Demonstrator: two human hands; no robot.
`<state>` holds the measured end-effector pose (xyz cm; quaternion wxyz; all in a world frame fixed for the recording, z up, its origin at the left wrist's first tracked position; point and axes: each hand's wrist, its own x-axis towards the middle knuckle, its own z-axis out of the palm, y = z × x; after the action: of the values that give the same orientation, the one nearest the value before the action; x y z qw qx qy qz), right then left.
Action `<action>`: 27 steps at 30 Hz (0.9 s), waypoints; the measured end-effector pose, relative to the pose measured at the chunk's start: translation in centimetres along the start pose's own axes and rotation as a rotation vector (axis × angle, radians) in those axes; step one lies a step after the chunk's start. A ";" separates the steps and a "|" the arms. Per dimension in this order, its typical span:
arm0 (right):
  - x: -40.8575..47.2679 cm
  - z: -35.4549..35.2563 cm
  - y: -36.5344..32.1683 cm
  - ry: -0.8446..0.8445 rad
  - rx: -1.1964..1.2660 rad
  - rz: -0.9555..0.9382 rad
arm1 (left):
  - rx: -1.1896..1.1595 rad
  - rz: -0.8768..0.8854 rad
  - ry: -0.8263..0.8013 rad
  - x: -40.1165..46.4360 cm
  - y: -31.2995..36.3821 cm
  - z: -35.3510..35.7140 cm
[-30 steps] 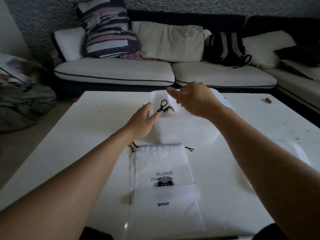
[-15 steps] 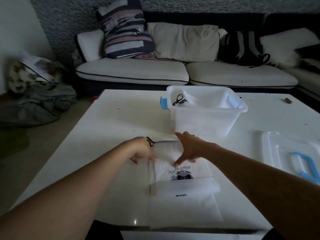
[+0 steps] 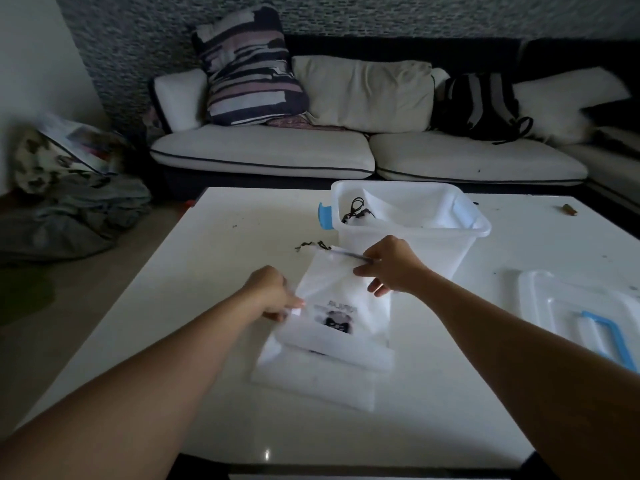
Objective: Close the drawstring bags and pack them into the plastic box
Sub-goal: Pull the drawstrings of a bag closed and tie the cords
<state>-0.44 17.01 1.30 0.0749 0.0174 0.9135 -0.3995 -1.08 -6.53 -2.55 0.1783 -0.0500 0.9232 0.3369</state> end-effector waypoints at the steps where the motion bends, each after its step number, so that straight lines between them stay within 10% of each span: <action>1: -0.3 -0.2 0.1 0.023 -0.044 -0.014 | -0.026 -0.002 0.009 0.0 -0.3 -0.8; 8: -1.6 -1.9 0.8 0.162 -0.154 -0.071 | -0.234 -0.112 0.033 0.0 -2.9 -2.9; 14: -4.1 -4.3 -0.8 0.171 -0.163 -0.209 | 0.313 -0.053 0.212 -2.3 -0.3 -4.3; 18: -5.4 -5.5 -2.1 0.212 -0.181 -0.288 | -0.536 0.225 0.050 -6.7 5.7 -4.2; 20: -6.0 -5.6 -2.8 0.192 -0.214 -0.329 | -0.598 0.298 -0.005 -8.4 7.2 -3.5; 27: -8.9 -9.0 -5.3 0.115 -0.348 -0.377 | -0.986 0.515 0.425 -10.8 9.9 -3.0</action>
<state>6.79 20.27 12.57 -0.0509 -0.1437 0.9584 -0.2414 5.96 -1.13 9.50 -0.1419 0.0325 0.6557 0.7408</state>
